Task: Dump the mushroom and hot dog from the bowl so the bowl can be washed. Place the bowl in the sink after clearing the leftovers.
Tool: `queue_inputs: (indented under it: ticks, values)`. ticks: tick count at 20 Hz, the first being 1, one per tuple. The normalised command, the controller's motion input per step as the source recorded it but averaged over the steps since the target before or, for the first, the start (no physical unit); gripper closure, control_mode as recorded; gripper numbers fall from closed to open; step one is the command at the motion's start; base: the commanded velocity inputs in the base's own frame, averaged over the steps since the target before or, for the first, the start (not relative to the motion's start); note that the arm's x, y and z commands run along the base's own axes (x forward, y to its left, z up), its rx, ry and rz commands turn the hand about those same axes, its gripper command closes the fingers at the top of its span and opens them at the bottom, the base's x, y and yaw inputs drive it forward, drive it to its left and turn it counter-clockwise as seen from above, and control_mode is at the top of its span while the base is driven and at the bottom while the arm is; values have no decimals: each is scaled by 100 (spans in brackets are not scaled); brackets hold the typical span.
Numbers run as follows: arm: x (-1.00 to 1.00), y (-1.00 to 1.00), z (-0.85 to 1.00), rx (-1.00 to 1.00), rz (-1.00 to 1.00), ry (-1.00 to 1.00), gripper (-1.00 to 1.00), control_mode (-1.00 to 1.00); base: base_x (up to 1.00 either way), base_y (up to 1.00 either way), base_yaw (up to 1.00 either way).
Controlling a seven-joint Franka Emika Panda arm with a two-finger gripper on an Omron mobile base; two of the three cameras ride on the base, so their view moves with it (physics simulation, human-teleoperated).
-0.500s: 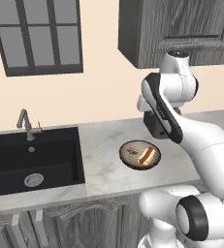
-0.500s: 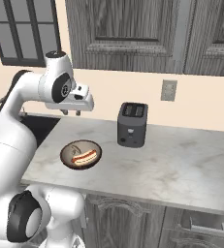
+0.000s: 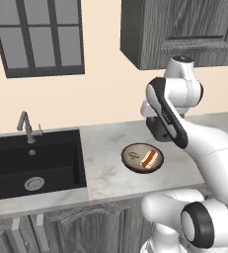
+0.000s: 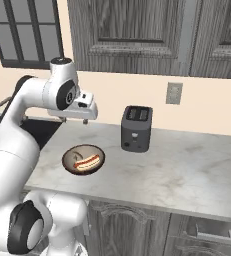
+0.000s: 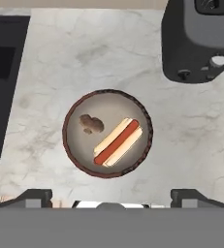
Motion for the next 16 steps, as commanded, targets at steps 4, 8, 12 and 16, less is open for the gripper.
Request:
queue_inputs:
  ticks: [4, 8, 12, 16]
  values:
    - [-3, -11, -96, 16, -16, 26, -100, -100, 0, 0, 0]
    - [-14, -6, -100, 15, -17, 28, -100, -100, 0, 0, 0]
    - [-9, -9, -84, 8, -16, 20, -100, -100, 0, 0, 0]
    - [0, -28, -66, 1, -13, 1, -100, -100, 0, 0, 0]
